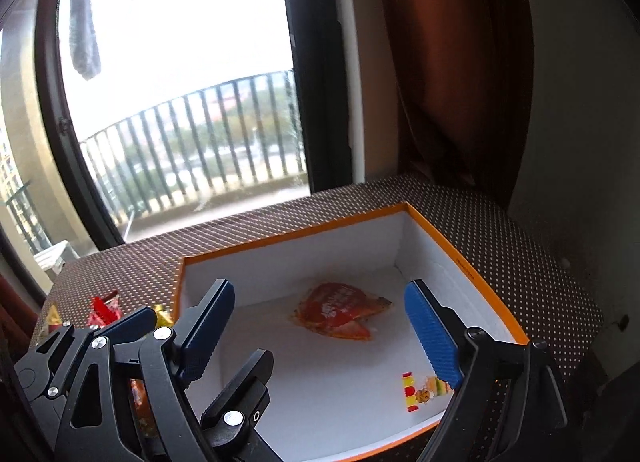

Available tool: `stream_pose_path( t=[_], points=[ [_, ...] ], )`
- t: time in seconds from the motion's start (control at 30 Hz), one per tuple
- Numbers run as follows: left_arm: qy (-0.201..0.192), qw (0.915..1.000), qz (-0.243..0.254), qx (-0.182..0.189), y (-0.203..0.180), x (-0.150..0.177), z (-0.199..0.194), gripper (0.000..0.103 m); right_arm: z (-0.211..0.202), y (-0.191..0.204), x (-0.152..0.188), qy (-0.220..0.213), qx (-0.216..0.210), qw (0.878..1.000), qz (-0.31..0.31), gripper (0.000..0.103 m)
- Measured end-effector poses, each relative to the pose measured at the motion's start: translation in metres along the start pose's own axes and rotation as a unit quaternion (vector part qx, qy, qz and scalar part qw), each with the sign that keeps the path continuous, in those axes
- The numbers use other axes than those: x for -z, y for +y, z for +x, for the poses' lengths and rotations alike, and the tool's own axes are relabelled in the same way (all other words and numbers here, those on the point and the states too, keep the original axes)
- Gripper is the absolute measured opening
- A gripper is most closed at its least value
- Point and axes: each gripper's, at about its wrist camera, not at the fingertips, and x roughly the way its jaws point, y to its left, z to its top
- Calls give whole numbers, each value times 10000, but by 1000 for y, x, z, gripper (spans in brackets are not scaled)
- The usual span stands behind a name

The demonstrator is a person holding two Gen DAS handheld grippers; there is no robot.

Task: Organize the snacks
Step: 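Open both tools to drop the packets into the box, then move both tools back to the snack pile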

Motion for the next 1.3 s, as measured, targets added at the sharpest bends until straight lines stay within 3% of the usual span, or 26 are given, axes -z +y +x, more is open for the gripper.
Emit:
stream_pose_path(
  t=[0.63,1.3],
  points=[
    [-781,9956,-223,-472,22,38,-68,93,-62,59,16,-548,-504,9966,-348,96],
    [-978,9850,-601,-1287,58,89,-103,101,-58,115,56,-572,-1147,9894,-680,99]
  ],
)
